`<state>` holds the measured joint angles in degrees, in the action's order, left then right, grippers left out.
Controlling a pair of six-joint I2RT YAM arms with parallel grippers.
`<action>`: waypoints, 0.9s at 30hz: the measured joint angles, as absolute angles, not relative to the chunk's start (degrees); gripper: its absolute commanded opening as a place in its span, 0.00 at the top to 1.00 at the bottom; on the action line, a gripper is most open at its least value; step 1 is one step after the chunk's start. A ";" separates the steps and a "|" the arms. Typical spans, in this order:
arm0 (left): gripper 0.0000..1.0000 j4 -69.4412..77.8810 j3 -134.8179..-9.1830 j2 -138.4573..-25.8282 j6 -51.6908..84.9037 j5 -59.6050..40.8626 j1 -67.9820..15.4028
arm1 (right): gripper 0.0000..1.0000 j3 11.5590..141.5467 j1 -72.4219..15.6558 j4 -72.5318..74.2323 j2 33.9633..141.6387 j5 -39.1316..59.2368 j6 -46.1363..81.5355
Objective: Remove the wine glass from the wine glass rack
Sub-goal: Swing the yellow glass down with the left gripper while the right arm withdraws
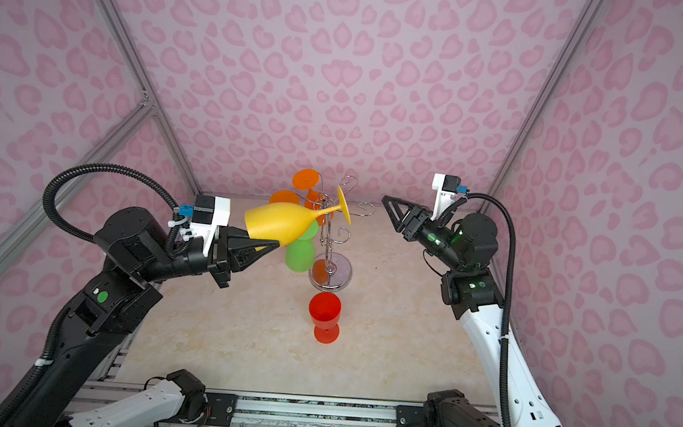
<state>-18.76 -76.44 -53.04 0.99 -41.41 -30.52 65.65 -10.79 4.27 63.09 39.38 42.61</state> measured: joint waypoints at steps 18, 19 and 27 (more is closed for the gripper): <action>0.98 -57.60 -88.07 -50.76 -7.33 -18.28 -35.79 | 0.48 63.53 -8.88 -11.33 63.86 32.97 33.85; 0.98 -58.85 -88.36 -51.16 -7.53 -17.37 -35.92 | 0.48 63.53 -8.84 -11.51 63.92 32.73 33.65; 0.98 -68.58 -87.11 -55.81 -7.75 -8.78 -38.83 | 0.50 63.31 -8.36 -12.73 64.64 31.90 33.28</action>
<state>-68.58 -87.11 -55.81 -7.75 -8.78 -38.83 63.31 -8.36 -12.73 64.64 31.90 33.28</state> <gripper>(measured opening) 0.060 0.505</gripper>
